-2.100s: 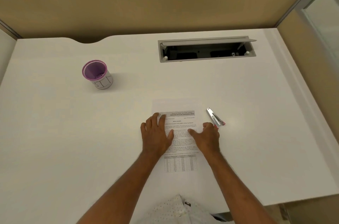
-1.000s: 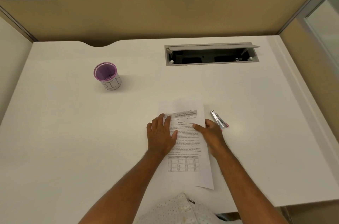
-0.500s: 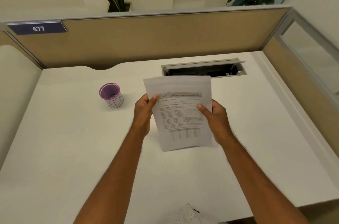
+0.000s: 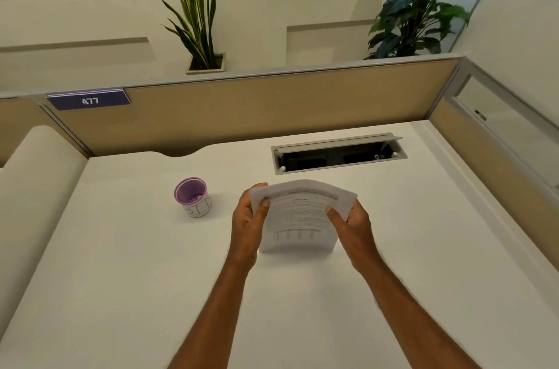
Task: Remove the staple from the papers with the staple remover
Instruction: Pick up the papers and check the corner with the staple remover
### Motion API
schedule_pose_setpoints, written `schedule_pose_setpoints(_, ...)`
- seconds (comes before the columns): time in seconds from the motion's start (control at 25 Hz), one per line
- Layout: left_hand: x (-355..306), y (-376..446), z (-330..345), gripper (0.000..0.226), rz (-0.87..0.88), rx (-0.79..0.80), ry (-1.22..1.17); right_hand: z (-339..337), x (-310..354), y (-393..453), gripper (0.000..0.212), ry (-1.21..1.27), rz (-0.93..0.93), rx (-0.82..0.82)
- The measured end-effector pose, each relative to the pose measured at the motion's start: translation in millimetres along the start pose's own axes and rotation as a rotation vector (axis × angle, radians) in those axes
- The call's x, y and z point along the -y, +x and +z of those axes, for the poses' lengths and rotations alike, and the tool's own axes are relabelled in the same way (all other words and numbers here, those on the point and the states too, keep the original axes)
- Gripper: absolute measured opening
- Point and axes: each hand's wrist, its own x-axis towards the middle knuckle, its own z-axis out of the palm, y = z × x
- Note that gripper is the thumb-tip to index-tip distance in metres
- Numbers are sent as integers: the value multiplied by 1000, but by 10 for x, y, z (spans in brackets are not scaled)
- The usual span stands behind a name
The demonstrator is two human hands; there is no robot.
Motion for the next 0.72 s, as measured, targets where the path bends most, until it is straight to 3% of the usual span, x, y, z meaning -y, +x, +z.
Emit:
schedule_pose_setpoints(0.2,41,25,2,21,-43,-52,14,3,11,30,22,0,-18,-15)
schedule_pose_setpoints(0.52,233,-8,78,22,-122,-117,12,45,-129,50,32,-29,53,-17)
schedule_pose_setpoints(0.72,179,66,73,21,-104,-160,43,-69,-44,101,22,-23,-9,85)
